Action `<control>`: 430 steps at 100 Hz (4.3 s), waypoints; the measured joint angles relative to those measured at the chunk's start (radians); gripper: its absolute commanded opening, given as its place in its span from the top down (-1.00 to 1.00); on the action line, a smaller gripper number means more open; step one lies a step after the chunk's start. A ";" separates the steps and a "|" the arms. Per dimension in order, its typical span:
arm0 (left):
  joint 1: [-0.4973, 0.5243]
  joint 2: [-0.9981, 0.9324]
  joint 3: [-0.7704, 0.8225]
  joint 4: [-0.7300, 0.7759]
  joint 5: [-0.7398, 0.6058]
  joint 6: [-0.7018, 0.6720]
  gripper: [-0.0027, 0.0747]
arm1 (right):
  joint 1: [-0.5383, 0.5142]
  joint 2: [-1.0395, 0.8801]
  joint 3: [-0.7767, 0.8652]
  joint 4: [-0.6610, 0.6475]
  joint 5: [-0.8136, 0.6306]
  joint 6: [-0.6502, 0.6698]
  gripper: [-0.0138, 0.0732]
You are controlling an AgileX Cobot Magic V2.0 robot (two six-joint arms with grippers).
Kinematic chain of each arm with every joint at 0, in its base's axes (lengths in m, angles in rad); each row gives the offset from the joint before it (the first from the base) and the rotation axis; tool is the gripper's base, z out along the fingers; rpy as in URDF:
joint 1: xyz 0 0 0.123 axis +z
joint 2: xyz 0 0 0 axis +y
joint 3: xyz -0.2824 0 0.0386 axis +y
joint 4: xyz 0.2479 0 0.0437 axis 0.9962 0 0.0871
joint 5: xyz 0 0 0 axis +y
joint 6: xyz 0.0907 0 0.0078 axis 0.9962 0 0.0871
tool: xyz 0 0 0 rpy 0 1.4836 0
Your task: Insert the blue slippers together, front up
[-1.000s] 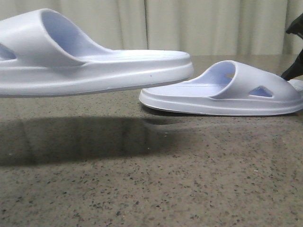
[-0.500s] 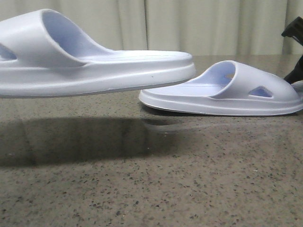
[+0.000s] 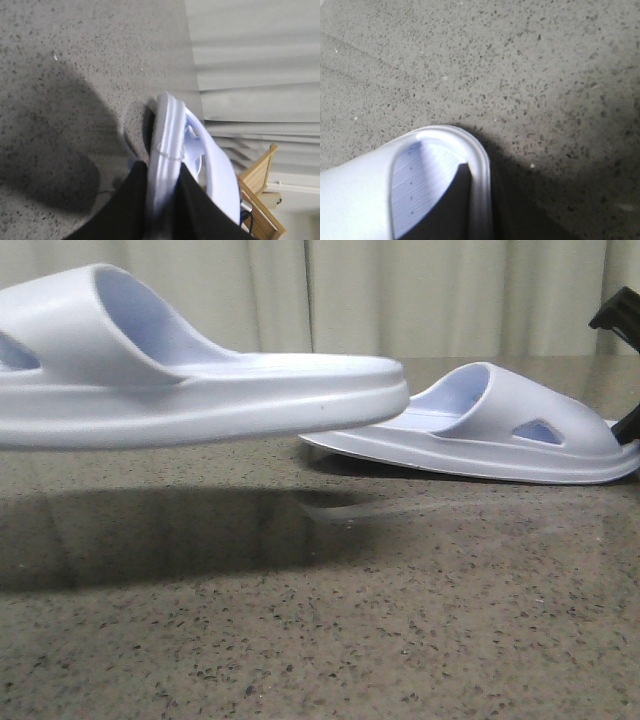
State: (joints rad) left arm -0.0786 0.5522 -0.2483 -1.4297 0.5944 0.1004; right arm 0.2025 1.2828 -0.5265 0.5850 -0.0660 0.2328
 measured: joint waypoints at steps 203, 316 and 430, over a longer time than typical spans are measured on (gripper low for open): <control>0.000 0.000 0.002 -0.245 0.078 0.215 0.89 | 0.003 -0.580 -0.104 0.018 0.459 0.020 0.93; 0.000 0.000 0.002 -0.332 0.163 0.244 0.89 | -0.004 -0.452 -0.109 0.647 0.526 -0.603 0.93; 0.005 0.000 -0.054 -0.324 0.185 0.250 0.89 | -0.012 -0.337 -0.086 0.988 0.623 -0.863 0.93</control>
State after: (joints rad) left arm -0.0740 0.5522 -0.3023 -1.7537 0.7792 0.3505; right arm 0.1905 0.9454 -0.6121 1.5726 0.5572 -0.6305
